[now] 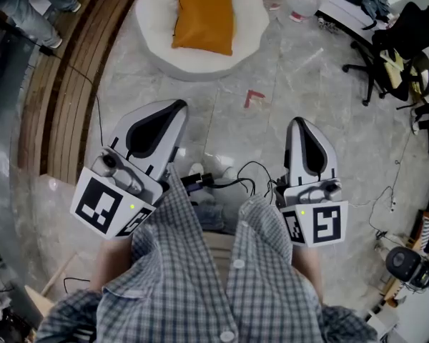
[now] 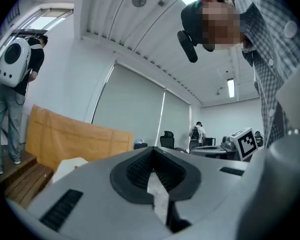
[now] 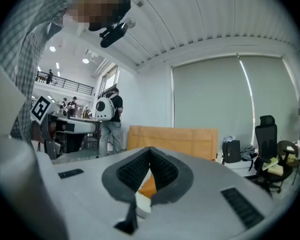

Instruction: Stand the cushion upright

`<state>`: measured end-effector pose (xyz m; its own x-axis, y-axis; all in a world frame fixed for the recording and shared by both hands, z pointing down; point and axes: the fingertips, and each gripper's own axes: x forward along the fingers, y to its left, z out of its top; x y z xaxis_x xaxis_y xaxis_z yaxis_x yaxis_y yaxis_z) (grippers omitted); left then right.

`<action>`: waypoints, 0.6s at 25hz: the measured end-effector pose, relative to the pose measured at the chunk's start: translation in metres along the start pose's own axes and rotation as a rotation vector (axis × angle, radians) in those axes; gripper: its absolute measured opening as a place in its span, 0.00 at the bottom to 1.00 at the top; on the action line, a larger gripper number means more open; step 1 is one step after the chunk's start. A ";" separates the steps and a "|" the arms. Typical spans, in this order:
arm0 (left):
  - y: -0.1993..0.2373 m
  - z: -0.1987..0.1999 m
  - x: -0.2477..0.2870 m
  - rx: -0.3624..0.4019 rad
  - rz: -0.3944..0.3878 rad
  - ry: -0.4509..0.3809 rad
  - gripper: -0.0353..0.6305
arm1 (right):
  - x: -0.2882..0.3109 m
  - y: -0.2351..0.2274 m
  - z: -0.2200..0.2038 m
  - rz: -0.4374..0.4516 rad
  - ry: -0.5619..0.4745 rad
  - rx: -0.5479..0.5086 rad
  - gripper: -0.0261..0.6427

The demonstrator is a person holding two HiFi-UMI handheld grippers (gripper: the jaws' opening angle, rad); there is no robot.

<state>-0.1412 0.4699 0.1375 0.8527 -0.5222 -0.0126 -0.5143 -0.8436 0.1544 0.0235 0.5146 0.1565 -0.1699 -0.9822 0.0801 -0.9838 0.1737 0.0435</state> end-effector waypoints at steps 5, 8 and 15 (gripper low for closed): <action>0.011 0.000 -0.002 0.003 -0.004 -0.003 0.06 | 0.006 -0.002 0.001 -0.032 -0.019 0.055 0.05; 0.018 0.002 -0.006 0.004 -0.009 -0.005 0.06 | 0.009 0.006 0.001 -0.038 -0.013 0.043 0.05; 0.026 0.001 -0.014 0.004 -0.030 -0.007 0.06 | 0.011 0.021 -0.001 -0.051 -0.005 0.046 0.05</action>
<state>-0.1663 0.4549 0.1404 0.8671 -0.4975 -0.0245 -0.4889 -0.8594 0.1500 0.0015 0.5078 0.1588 -0.1197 -0.9901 0.0737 -0.9927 0.1202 0.0020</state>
